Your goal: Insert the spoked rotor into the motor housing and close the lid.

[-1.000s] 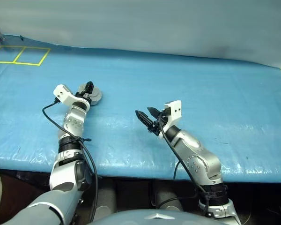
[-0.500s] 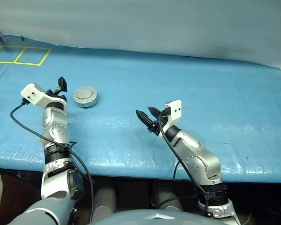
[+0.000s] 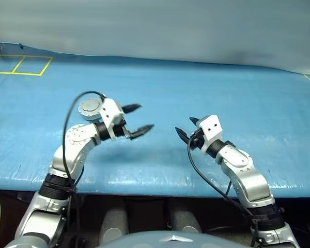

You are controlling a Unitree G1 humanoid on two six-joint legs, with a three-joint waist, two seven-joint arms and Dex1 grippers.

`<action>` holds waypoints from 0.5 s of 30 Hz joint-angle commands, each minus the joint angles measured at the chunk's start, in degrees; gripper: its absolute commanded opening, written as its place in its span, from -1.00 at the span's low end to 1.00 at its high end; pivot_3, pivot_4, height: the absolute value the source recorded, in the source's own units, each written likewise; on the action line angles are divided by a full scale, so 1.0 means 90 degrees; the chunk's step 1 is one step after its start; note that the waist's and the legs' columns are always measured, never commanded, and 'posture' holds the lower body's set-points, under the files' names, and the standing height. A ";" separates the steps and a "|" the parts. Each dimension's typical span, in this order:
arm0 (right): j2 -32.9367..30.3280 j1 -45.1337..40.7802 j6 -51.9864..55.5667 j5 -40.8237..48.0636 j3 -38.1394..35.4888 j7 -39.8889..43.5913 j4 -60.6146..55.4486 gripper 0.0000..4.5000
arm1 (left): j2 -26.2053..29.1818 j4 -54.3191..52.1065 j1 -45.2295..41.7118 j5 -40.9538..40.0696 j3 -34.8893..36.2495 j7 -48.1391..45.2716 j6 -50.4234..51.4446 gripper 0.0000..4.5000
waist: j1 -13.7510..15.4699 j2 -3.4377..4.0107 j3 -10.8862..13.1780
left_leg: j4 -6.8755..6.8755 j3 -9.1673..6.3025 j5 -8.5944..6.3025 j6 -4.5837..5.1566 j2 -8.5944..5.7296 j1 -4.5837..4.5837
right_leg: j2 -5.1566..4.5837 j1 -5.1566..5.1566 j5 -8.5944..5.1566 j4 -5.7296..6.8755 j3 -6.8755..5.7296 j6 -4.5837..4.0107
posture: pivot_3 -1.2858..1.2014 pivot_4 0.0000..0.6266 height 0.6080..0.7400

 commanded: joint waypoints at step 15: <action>-0.0212 0.0235 -0.0453 0.0155 -0.0442 0.0780 0.0004 0.98 | -0.0281 0.1361 -0.0251 0.0846 0.0031 -0.0293 -0.1230 1.00 | 0.0097 0.0002 -0.0001 | 0.0007 0.0000 0.0001 0.0003 -0.0001 -0.0010 | 0.0004 -0.0002 0.0001 -0.0005 0.0013 0.0000 | 0.03 -0.52 1.00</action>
